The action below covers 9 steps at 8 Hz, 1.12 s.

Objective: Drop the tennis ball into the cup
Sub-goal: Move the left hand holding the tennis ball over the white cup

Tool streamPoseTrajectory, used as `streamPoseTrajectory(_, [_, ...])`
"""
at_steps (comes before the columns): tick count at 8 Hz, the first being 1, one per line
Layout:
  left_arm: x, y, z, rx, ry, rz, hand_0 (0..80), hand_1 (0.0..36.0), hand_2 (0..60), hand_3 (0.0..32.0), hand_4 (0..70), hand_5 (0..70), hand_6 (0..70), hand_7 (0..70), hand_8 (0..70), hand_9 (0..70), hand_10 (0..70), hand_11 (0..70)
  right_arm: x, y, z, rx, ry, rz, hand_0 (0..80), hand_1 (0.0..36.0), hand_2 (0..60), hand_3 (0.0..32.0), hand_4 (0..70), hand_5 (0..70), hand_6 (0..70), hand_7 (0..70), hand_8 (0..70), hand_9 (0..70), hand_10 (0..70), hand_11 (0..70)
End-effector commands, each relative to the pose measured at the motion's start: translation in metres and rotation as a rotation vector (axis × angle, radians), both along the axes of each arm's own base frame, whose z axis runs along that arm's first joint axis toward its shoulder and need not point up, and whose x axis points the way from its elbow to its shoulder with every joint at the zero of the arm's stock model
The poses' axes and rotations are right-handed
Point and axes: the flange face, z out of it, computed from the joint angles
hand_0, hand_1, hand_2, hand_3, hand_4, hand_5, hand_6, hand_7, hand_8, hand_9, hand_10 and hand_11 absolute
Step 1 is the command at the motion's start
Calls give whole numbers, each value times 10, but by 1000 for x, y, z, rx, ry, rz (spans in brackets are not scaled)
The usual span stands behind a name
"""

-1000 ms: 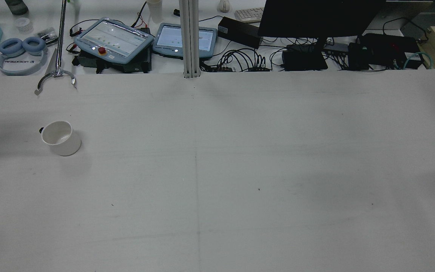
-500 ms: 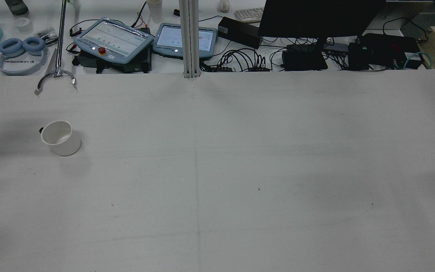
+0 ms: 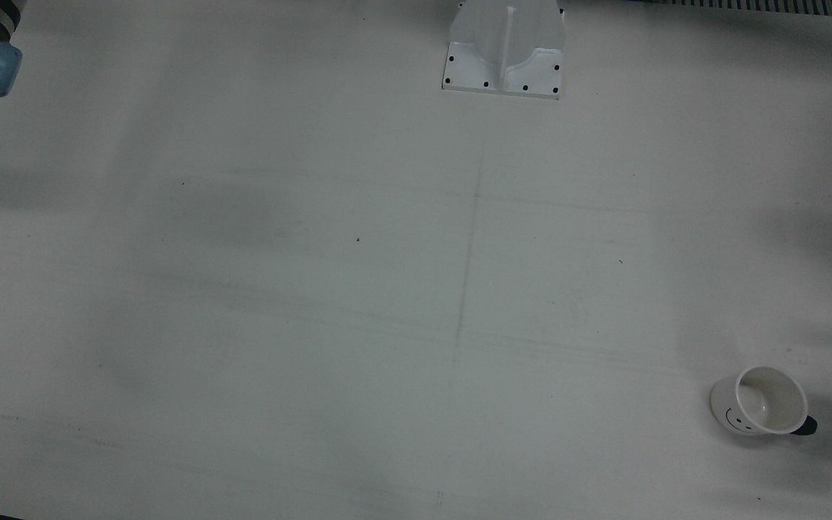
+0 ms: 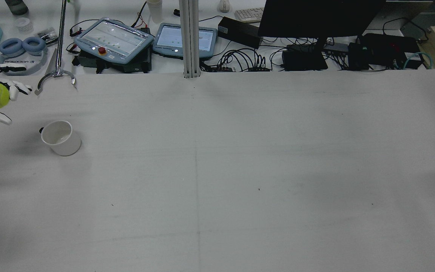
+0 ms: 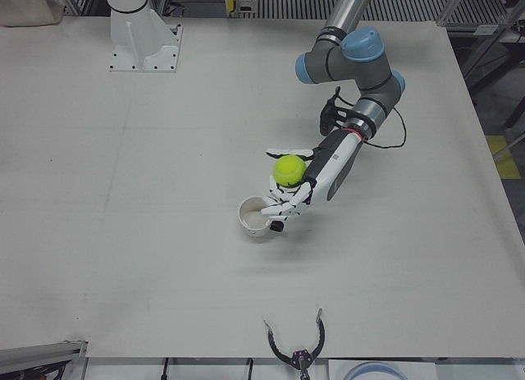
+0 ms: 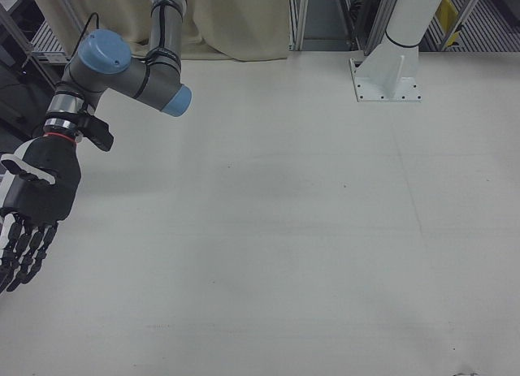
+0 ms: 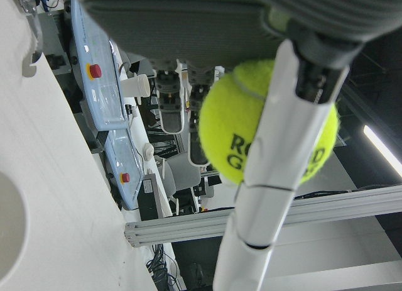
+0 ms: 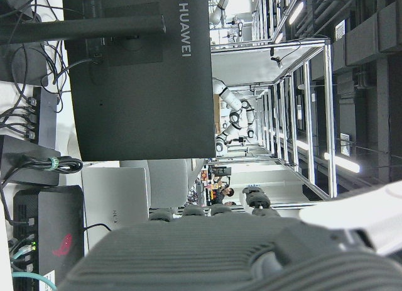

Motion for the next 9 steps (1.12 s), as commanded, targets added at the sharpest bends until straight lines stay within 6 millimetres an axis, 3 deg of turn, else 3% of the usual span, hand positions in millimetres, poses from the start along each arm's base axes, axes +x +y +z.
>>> streamPoseTrajectory(1, [25, -13, 12, -3, -17, 15, 800, 355, 0, 0, 105, 236, 659, 563, 319, 385, 146, 252, 0, 0, 0, -1, -1, 0, 0, 0, 0, 0, 0, 0, 0, 0, 0, 0, 0, 0])
streamPoseTrajectory(2, [25, -15, 23, 15, -42, -2, 800, 356, 0, 0, 100, 225, 599, 575, 310, 392, 151, 259, 0, 0, 0, 0, -1, 2, 0, 0, 0, 0, 0, 0, 0, 0, 0, 0, 0, 0])
streamPoseTrajectory(3, [25, -16, 31, 23, -47, -14, 800, 357, 0, 0, 98, 206, 494, 593, 290, 397, 151, 259, 0, 0, 0, 0, 0, 0, 0, 0, 0, 0, 0, 0, 0, 0, 0, 0, 0, 0])
streamPoseTrajectory(4, [26, -16, 31, 28, -46, -15, 800, 353, 0, 0, 96, 233, 638, 567, 319, 392, 151, 259, 0, 0, 0, 0, 0, 0, 0, 0, 0, 0, 0, 0, 0, 0, 0, 0, 0, 0])
streamPoseTrajectory(5, [51, -11, 29, 34, -40, 25, 800, 355, 0, 0, 95, 226, 596, 573, 310, 393, 153, 262, 0, 0, 0, 0, -1, 0, 0, 0, 0, 0, 0, 0, 0, 0, 0, 0, 0, 0])
streamPoseTrajectory(6, [75, -4, 29, 24, -21, 27, 800, 355, 0, 0, 93, 234, 637, 562, 317, 389, 151, 260, 0, 0, 0, 0, -1, 0, 0, 0, 0, 0, 0, 0, 0, 0, 0, 0, 0, 0])
streamPoseTrajectory(7, [113, 8, 26, 15, 1, 49, 800, 358, 0, 0, 99, 209, 514, 585, 290, 390, 146, 251, 0, 0, -1, 0, 0, 0, 0, 0, 0, 0, 0, 0, 0, 0, 0, 0, 0, 0])
streamPoseTrajectory(8, [145, 5, 9, 15, 8, 79, 800, 355, 0, 0, 102, 215, 554, 577, 297, 387, 141, 244, 0, 0, -1, 2, -1, 0, 0, 0, 0, 0, 0, 0, 0, 0, 0, 0, 0, 0])
streamPoseTrajectory(9, [152, -2, -3, 15, 6, 83, 800, 350, 0, 0, 104, 221, 596, 570, 307, 388, 141, 243, 0, 0, -1, 0, 0, 0, 0, 0, 0, 0, 0, 0, 0, 0, 0, 0, 0, 0])
